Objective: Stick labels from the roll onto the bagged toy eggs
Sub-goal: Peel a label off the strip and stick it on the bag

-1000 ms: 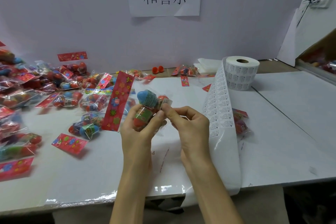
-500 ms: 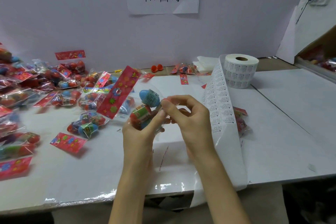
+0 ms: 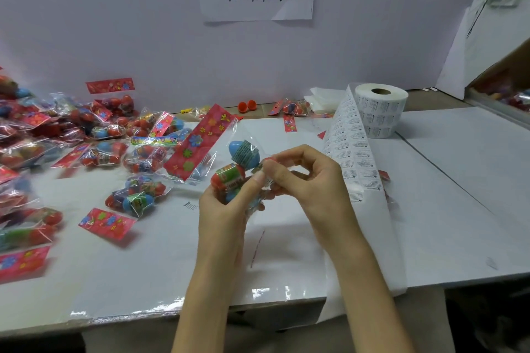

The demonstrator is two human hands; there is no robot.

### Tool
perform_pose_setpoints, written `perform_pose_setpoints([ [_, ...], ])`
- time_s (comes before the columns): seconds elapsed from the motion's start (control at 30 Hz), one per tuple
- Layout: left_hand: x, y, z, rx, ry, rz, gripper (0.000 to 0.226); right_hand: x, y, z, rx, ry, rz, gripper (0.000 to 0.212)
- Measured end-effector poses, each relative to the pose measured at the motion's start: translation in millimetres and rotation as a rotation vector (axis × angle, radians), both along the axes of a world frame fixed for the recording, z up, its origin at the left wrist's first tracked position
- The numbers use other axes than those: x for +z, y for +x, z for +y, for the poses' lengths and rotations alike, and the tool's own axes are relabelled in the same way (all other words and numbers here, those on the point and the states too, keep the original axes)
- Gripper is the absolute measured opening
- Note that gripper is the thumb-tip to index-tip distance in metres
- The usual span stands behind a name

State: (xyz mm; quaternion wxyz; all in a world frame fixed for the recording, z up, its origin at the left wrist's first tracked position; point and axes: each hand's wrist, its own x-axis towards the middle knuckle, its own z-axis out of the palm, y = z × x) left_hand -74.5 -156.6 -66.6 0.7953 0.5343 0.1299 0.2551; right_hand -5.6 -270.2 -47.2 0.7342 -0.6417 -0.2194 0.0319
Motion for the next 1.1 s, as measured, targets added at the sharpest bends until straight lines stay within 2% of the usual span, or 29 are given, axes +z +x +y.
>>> perform_pose_setpoints([
  [0.2, 1, -1, -1, 0.081, 0.014, 0.005, 0.045, 0, 0, -2, 0.108, -0.034, -0.043, 0.021],
  [0.37, 1, 0, -4, 0.136, 0.07, 0.02, 0.042, 0, 2, -5, 0.134, -0.118, -0.063, 0.031],
  [0.5, -1, 2, -5, 0.169, 0.144, 0.048, 0.025, -1, 3, -5, 0.118, -0.162, -0.076, 0.037],
  [0.63, 2, 0, -5, 0.158, 0.122, 0.032, 0.045, -3, 4, -5, 0.112, -0.152, -0.068, 0.032],
  [0.8, 2, 1, -2, 0.049, 0.112, 0.038, 0.054, -2, 4, -2, 0.016, -0.042, 0.005, 0.014],
  [1.1, -2, 2, 1, -0.056, 0.096, 0.038, 0.071, -1, 7, -10, -0.031, -0.056, -0.022, 0.015],
])
